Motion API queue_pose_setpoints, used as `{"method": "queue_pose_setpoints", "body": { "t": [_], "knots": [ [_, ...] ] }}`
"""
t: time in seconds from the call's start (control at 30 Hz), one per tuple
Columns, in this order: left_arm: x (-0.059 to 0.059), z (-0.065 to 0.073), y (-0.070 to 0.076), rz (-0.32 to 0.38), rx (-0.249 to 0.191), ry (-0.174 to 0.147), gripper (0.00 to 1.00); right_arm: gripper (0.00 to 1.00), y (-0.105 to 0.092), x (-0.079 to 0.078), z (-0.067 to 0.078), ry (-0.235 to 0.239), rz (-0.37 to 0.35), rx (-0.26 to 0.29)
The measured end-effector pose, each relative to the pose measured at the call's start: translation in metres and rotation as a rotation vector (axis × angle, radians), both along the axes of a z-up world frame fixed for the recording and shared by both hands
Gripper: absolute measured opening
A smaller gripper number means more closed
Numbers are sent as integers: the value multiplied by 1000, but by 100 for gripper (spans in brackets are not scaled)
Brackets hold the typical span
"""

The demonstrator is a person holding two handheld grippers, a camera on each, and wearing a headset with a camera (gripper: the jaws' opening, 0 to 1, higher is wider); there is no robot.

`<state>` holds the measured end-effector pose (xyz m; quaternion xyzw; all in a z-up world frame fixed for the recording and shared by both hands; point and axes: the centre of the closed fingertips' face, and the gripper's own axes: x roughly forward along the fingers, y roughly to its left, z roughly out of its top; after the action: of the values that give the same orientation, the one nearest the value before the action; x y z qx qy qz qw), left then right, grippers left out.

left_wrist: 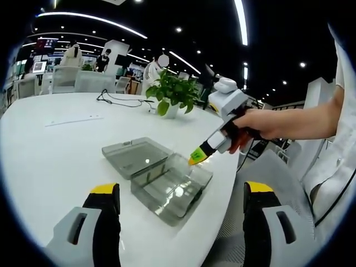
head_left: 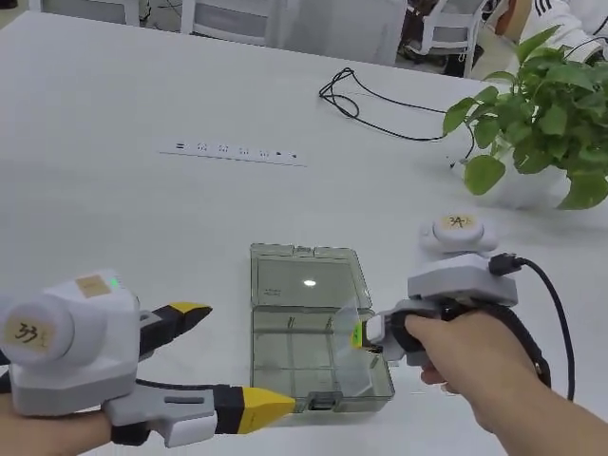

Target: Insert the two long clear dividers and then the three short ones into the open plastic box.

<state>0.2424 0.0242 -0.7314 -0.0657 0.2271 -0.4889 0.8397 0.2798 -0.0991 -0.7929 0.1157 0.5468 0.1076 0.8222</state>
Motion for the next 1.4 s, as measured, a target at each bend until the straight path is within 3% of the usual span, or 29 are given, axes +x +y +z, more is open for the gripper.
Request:
{"method": "queue_pose_setpoints", "body": {
  "t": [0.5, 1.13, 1.4],
  "knots": [
    [2, 0, 0, 13, -1, 1, 94, 6, 3, 1, -1, 6, 67, -34],
    [4, -2, 8, 40, 17, 7, 94, 8, 15, 0, -23, 33, 181, -14],
    [6, -2, 13, 62, 32, 7, 94, 9, 15, 0, -24, 41, 199, 11]
  ]
}}
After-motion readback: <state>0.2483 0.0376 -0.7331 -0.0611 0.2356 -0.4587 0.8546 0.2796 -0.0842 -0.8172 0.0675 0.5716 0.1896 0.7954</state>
